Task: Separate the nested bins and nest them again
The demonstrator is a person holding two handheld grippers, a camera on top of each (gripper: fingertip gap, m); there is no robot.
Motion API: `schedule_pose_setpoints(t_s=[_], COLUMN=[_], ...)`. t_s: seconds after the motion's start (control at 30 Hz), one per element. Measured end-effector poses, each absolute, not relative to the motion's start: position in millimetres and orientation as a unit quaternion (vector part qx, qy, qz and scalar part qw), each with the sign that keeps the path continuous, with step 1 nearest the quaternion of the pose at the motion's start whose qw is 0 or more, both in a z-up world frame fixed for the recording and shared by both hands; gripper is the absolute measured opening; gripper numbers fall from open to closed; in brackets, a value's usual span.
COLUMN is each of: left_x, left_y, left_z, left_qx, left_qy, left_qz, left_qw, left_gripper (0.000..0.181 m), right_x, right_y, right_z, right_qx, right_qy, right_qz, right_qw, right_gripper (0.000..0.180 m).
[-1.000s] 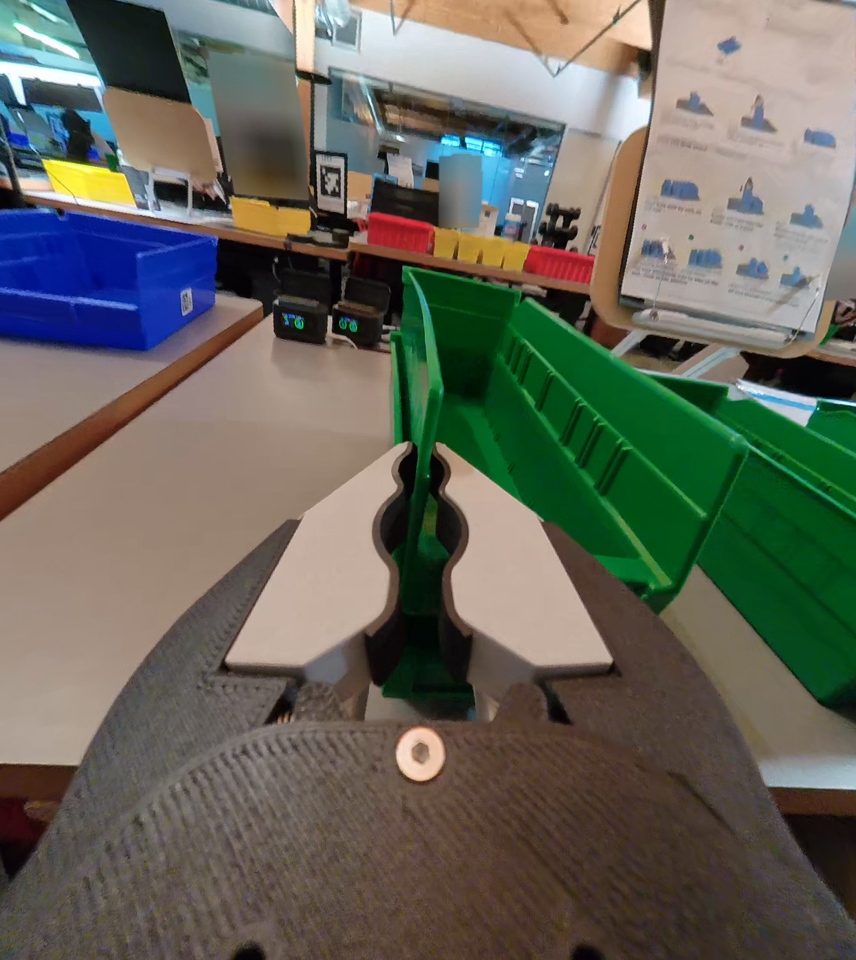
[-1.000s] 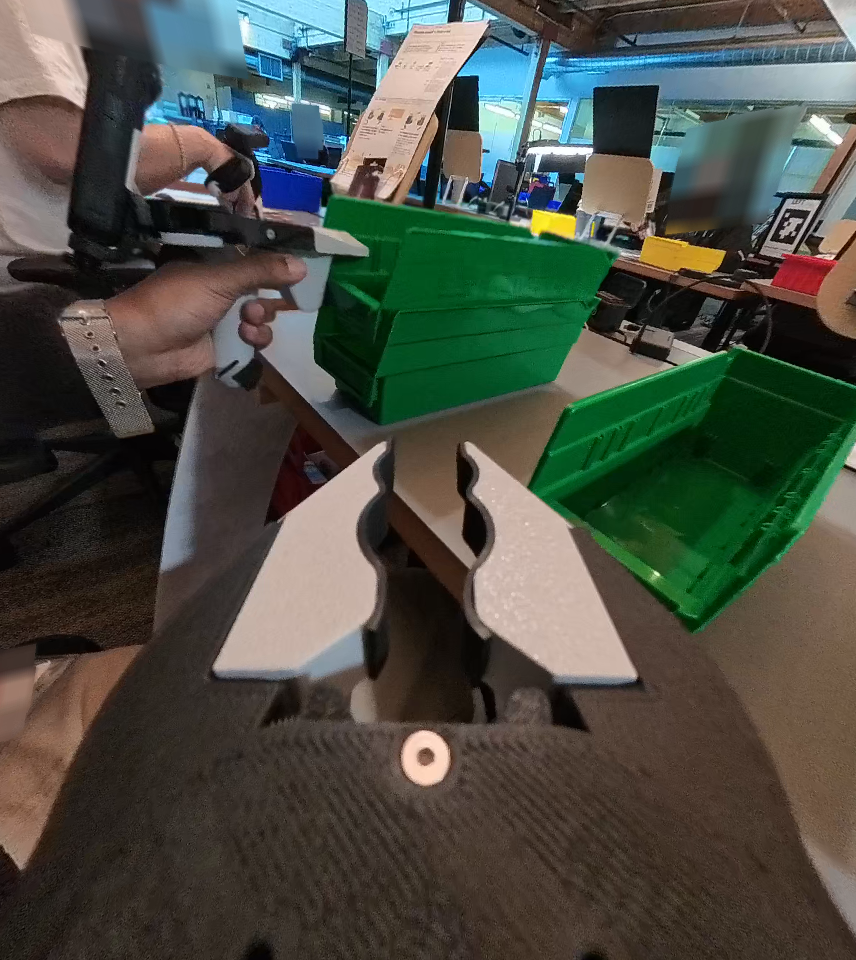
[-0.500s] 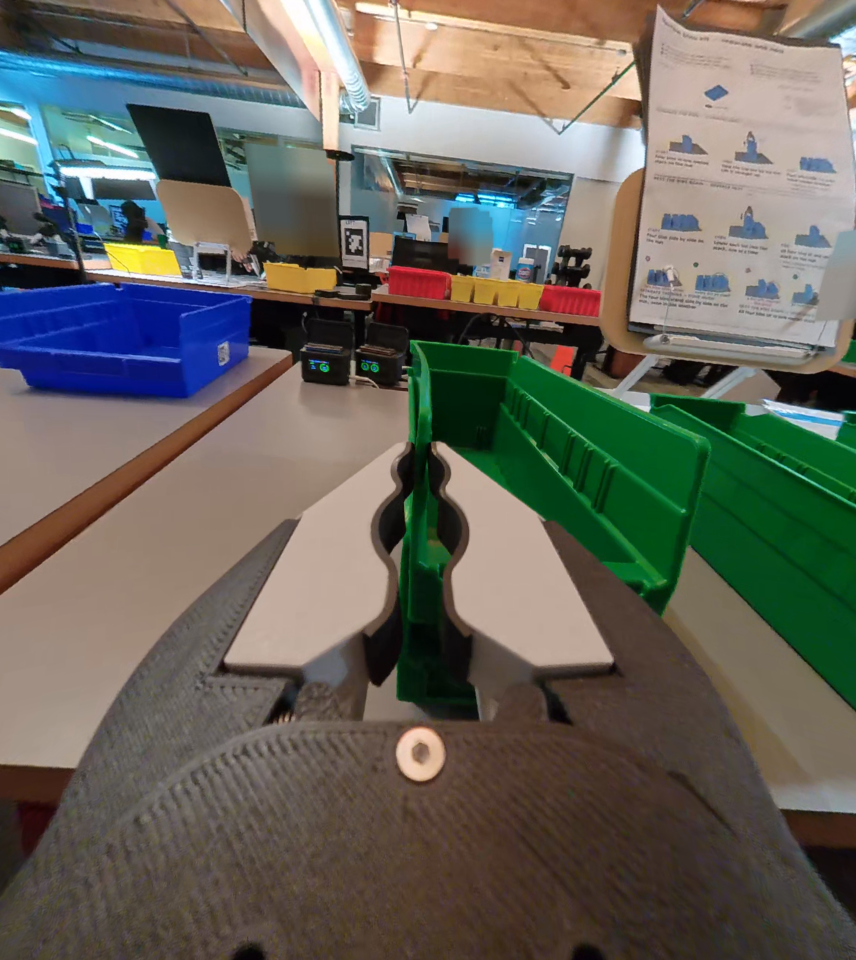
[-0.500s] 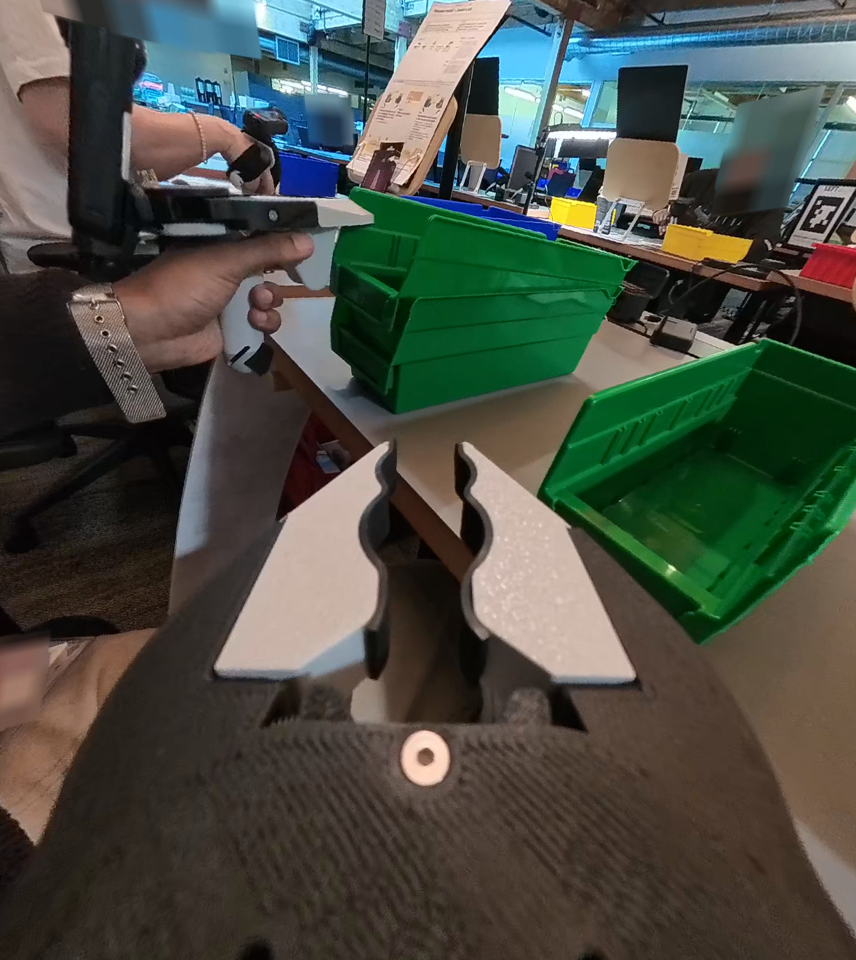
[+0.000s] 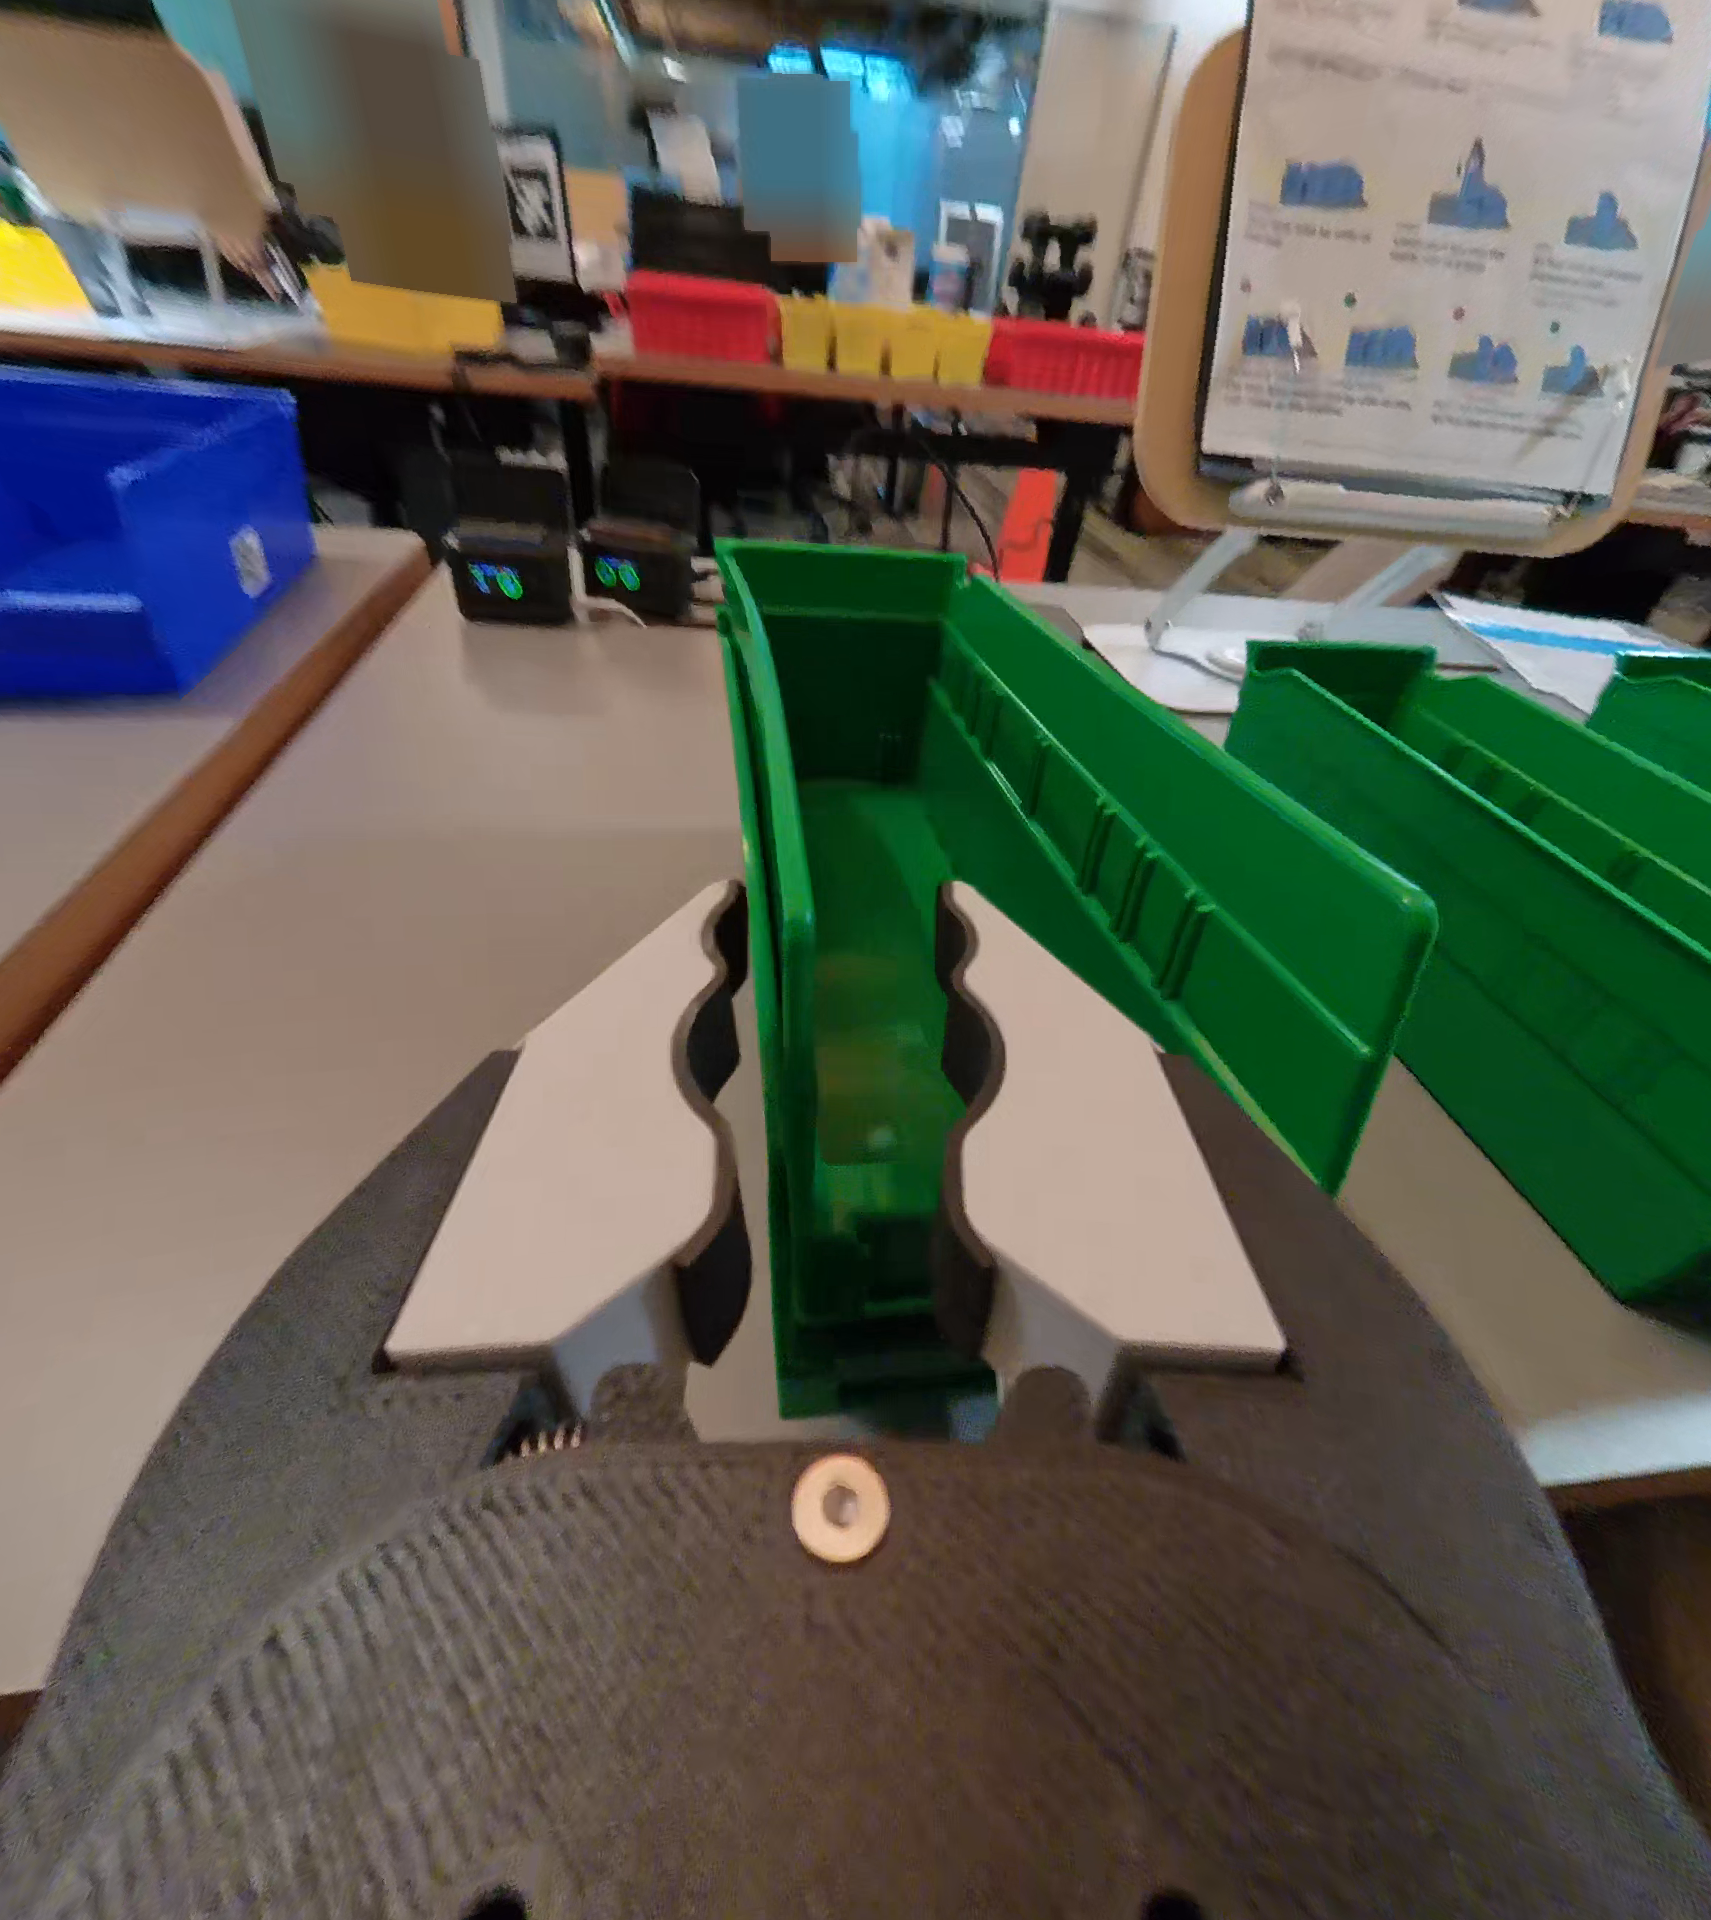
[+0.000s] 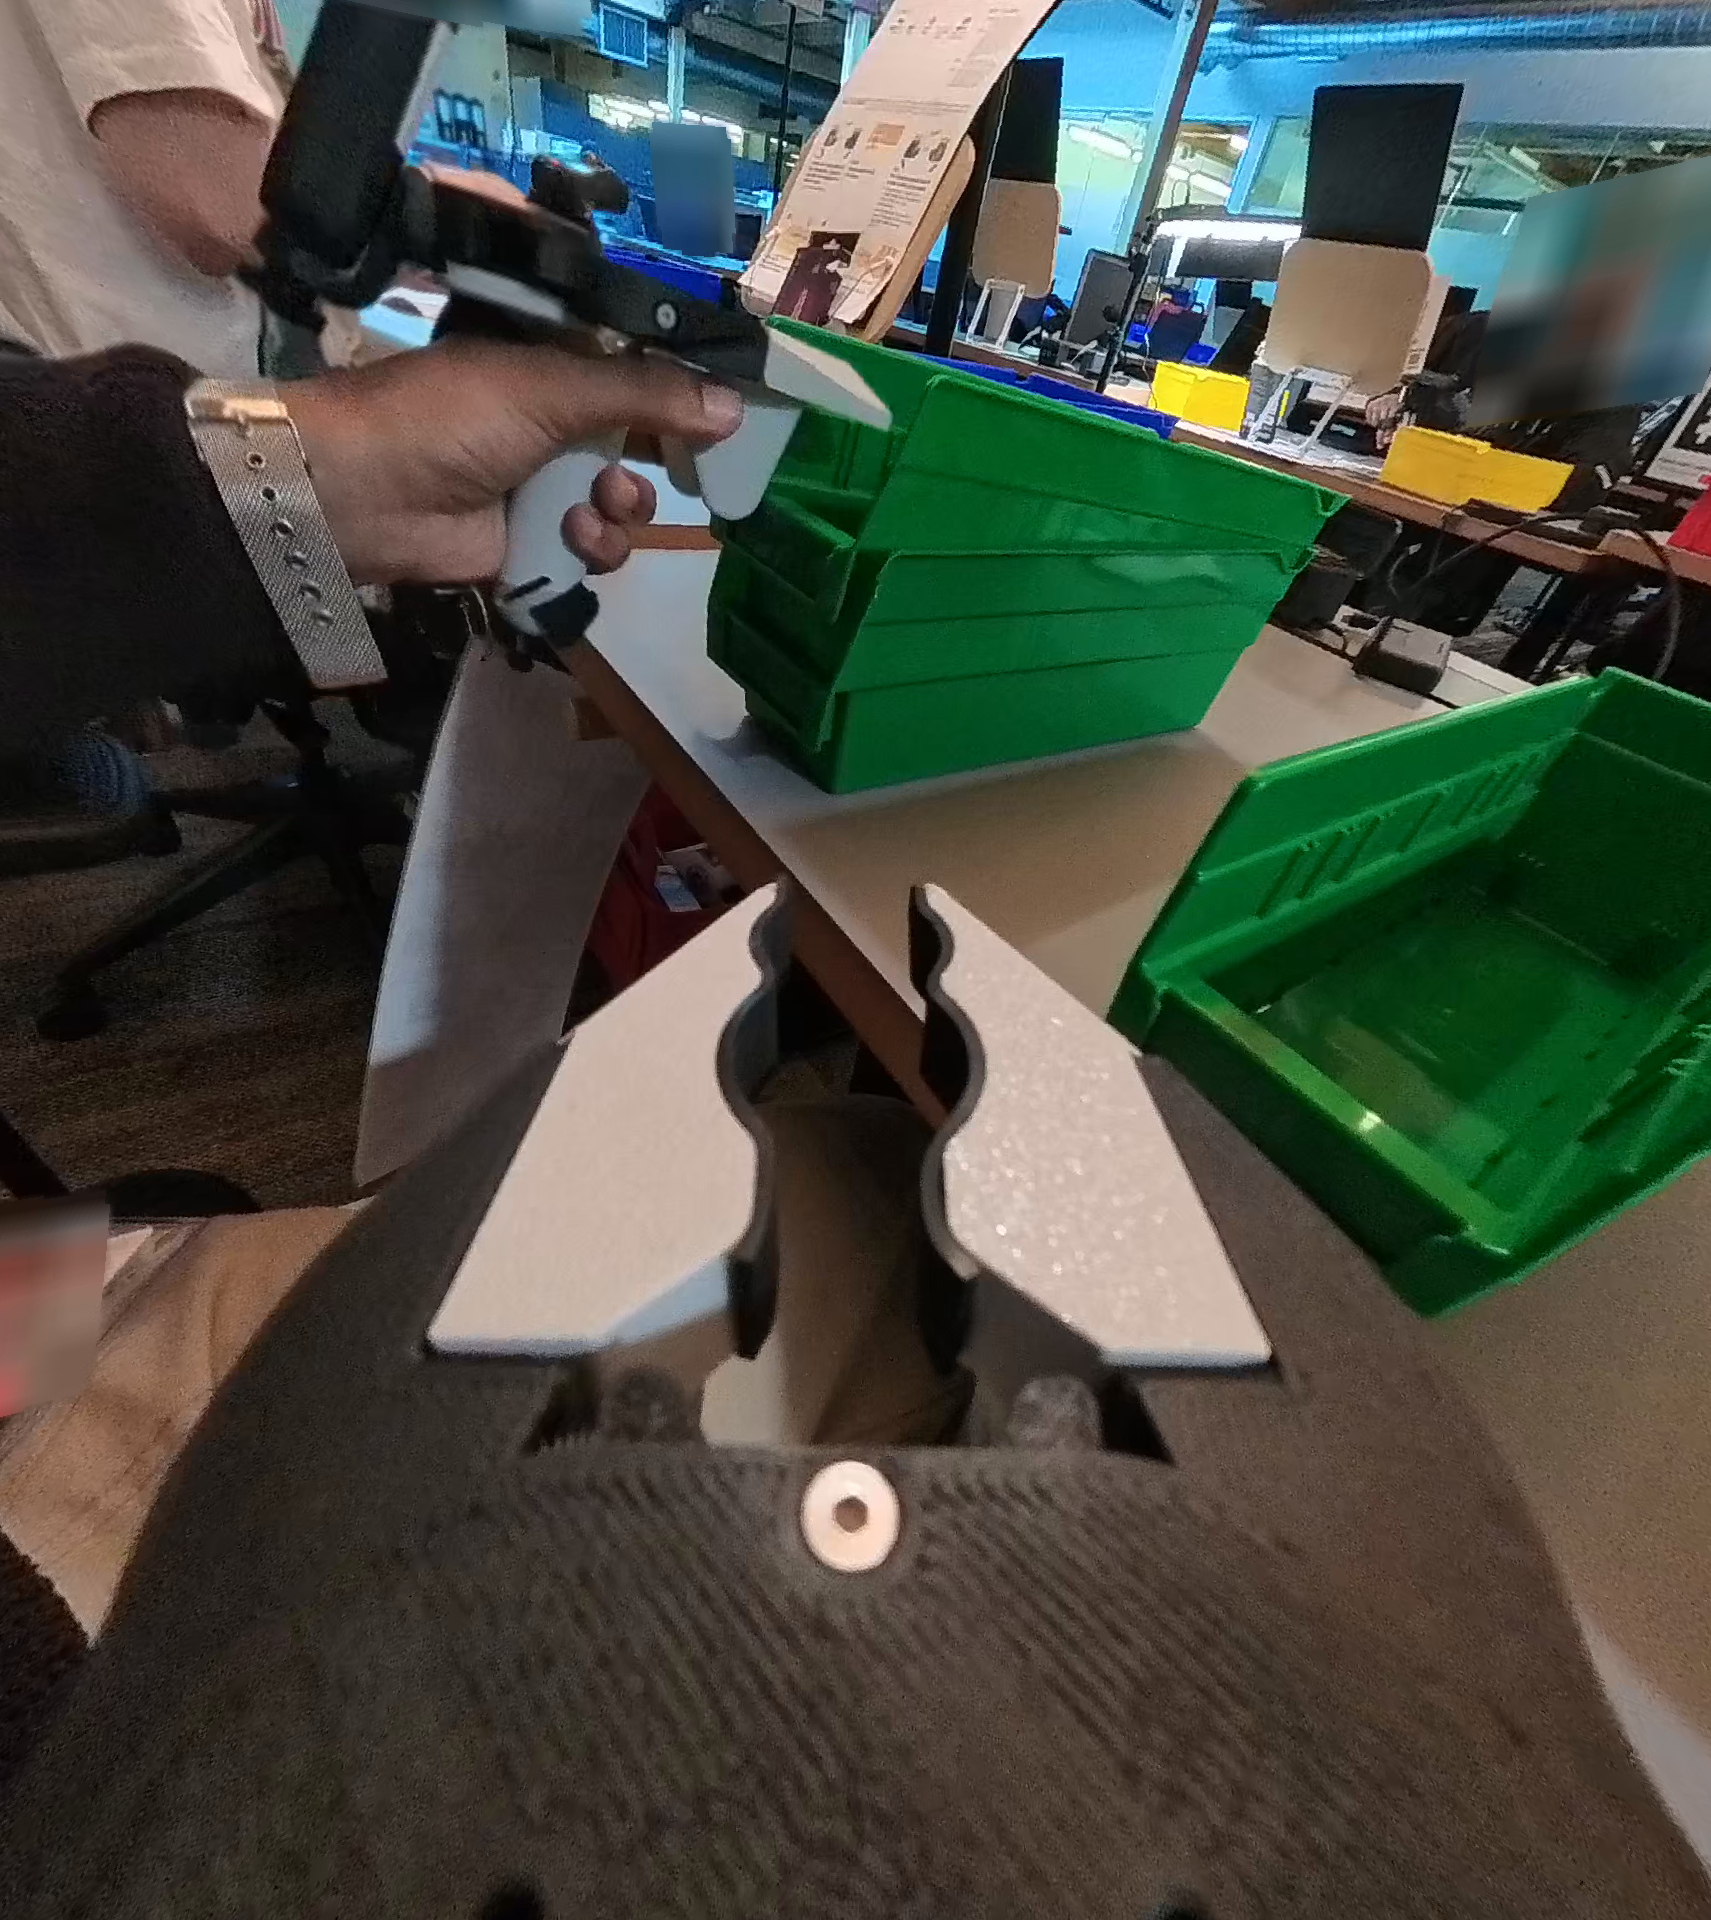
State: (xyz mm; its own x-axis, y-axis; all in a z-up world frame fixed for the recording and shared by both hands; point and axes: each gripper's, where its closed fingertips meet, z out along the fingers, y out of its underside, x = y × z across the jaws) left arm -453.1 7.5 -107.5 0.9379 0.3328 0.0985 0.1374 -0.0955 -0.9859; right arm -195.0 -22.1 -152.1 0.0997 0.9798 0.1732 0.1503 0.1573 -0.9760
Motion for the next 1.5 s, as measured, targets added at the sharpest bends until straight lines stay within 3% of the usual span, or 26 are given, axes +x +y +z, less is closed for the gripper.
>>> schedule_pose_setpoints(t_s=[0.1,0.7,1.23,1.33,1.5], left_x=[-462,-462,-460,-457,-453], left_y=[5,-7,3,0,1], left_z=[-109,-80,-116,-109,-111], left_qx=[-0.738,-0.641,-0.668,-0.658,-0.668], left_qy=[-0.193,-0.203,-0.202,-0.186,-0.169], left_qz=[0.064,0.079,0.084,0.103,0.14], left_qw=[0.643,0.736,0.711,0.722,0.711], left_gripper=[0.0,0.0,0.0,0.015,0.015], right_x=[-195,-195,-196,-196,-195], right_y=[-23,-22,-23,-23,-23], right_z=[-153,-155,-156,-156,-156], right_qx=[-0.518,-0.517,-0.513,-0.513,-0.513], right_qy=[-0.548,-0.552,-0.556,-0.557,-0.557], right_qz=[0.391,0.388,0.382,0.381,0.382], right_qw=[0.529,0.527,0.53,0.531,0.53], right_gripper=[0.021,0.021,0.021,0.021,0.021])
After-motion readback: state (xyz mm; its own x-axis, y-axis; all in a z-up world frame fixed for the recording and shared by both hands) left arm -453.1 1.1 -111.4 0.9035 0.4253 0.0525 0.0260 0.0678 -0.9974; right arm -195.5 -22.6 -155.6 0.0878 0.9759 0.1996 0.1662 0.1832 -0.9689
